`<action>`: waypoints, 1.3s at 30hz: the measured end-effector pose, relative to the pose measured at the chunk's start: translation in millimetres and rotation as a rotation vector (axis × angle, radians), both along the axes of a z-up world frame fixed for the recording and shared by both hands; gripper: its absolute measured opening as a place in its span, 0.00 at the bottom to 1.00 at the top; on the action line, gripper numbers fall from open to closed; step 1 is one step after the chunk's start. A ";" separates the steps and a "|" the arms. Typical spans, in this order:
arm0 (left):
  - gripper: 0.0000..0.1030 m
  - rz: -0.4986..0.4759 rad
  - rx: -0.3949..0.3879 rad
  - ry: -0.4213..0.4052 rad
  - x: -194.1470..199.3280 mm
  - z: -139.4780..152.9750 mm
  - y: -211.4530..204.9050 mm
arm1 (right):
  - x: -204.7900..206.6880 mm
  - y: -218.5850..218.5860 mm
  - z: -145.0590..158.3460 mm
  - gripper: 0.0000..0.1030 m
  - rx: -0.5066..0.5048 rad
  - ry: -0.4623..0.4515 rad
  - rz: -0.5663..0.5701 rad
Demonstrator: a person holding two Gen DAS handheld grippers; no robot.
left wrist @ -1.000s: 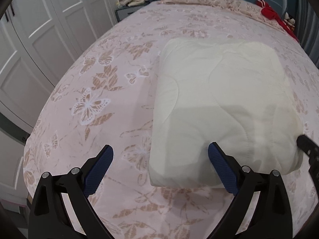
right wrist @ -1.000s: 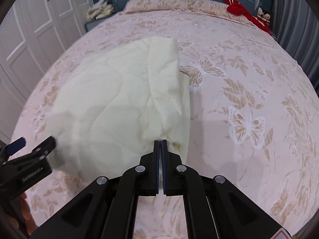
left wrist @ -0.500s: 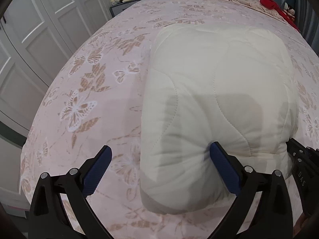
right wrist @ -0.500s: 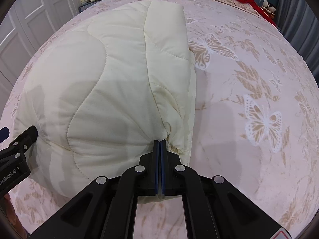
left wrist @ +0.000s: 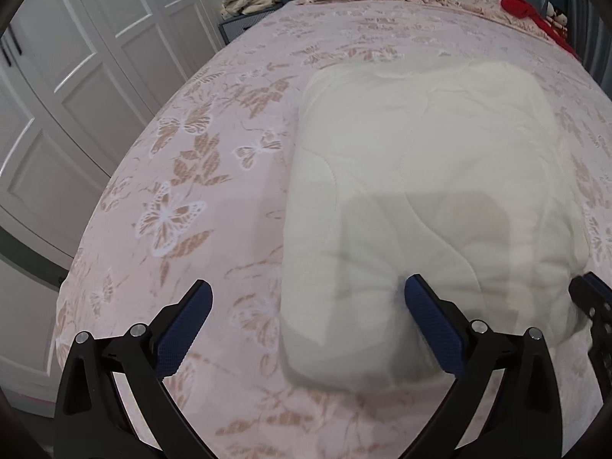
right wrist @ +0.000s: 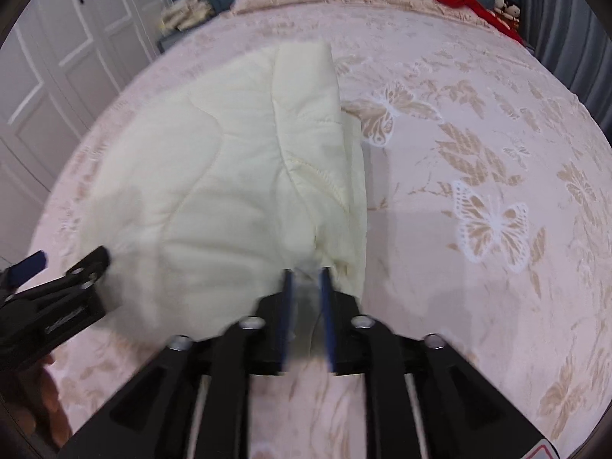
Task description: Fold large clothes
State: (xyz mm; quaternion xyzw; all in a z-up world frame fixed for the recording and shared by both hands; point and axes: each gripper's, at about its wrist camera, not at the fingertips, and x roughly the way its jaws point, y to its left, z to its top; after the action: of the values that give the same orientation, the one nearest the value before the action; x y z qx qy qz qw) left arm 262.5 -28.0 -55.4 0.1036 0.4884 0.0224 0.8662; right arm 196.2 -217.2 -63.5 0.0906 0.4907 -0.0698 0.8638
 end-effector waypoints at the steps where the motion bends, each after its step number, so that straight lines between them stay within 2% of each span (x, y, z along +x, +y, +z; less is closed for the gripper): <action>1: 0.96 0.001 0.001 -0.008 -5.6 3.0 1.4 | -6.2 0.4 4.3 0.36 -0.014 -0.011 0.000; 6: 0.95 -0.004 -0.005 -0.026 -36.4 17.5 4.4 | -48.2 7.1 26.7 0.41 -0.034 -0.059 0.015; 7: 0.95 -0.003 -0.013 -0.034 -44.8 22.0 5.8 | -54.7 8.2 30.8 0.44 -0.039 -0.069 0.018; 9: 0.95 -0.004 -0.032 -0.056 -61.8 30.8 9.6 | -74.7 15.2 41.8 0.58 -0.055 -0.101 0.029; 11: 0.95 -0.002 -0.047 -0.079 -80.6 38.5 13.7 | -90.6 22.3 50.7 0.64 -0.079 -0.126 0.039; 17: 0.95 0.007 -0.068 -0.121 -126.2 48.6 25.2 | -137.2 41.1 64.4 0.72 -0.142 -0.172 0.027; 29: 0.95 0.009 -0.061 -0.147 -199.5 41.4 40.4 | -192.1 62.4 52.8 0.76 -0.122 -0.185 0.003; 39: 0.95 -0.008 -0.039 -0.183 -227.8 44.5 35.0 | -215.5 72.8 51.2 0.76 -0.127 -0.205 -0.003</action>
State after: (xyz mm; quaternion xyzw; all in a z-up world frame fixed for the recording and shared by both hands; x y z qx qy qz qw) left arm 34.7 7.0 -11.0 0.0865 0.4071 0.0187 0.9091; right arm -19.3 -144.4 -12.3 0.0429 0.3942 -0.0924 0.9134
